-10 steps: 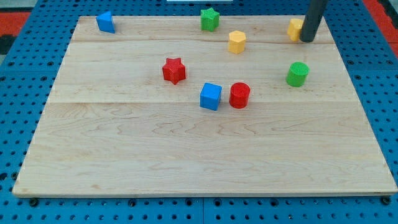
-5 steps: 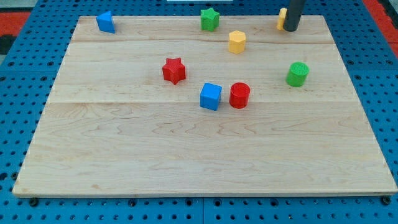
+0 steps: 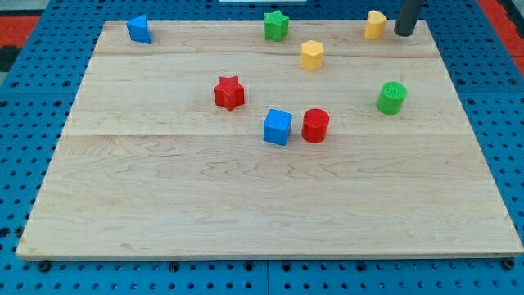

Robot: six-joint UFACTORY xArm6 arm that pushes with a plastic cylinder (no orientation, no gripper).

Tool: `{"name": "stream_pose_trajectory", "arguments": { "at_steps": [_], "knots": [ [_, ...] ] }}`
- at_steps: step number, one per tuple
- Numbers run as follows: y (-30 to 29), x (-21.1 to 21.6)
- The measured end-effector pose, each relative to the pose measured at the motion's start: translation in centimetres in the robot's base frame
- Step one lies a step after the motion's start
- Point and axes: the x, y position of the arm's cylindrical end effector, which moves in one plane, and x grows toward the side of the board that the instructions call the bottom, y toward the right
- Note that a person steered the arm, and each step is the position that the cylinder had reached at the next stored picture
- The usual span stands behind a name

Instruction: Place the yellow heart at the top right corner of the board

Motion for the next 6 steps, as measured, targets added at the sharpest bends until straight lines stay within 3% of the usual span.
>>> {"name": "stream_pose_trajectory", "arguments": {
  "at_steps": [2,6],
  "knots": [
    [0.9,0.0],
    [-4.0,0.7]
  ]
}}
